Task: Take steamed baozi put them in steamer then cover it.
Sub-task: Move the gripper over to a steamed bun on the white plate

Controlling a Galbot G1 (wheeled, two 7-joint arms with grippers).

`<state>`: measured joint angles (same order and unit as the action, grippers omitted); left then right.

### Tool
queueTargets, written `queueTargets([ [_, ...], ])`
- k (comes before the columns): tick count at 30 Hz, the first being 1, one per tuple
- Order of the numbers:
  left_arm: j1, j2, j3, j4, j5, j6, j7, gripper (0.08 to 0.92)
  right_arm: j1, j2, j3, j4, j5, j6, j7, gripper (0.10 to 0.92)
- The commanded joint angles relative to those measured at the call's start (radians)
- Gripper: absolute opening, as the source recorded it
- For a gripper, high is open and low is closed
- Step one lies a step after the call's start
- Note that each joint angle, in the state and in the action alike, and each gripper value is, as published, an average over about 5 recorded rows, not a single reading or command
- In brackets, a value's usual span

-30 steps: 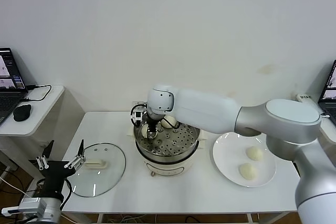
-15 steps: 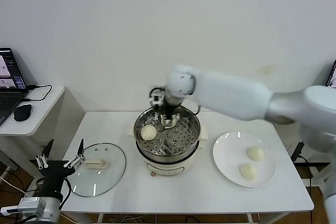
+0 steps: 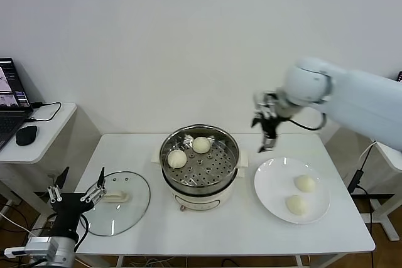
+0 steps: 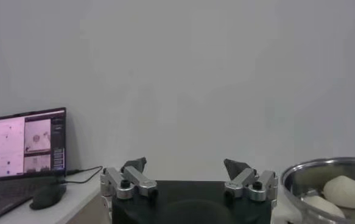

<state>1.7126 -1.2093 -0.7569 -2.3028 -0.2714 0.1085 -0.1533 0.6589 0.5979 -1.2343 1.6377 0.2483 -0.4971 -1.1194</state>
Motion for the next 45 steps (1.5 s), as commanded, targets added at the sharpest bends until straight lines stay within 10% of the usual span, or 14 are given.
queueTargets([
  [1,0.002,-0.002,0.007,0.003,0.004,-0.001,0.0,0.823,-0.123,-0.271,0.04,0.096,-0.191,0.135,-0.07,0.823],
  [45,0.028,-0.027,0.006,0.025,0.043,-0.001,0.007,0.823,-1.014,-0.137,0.7,-0.091,-0.464,0.192,0.056,0.823],
])
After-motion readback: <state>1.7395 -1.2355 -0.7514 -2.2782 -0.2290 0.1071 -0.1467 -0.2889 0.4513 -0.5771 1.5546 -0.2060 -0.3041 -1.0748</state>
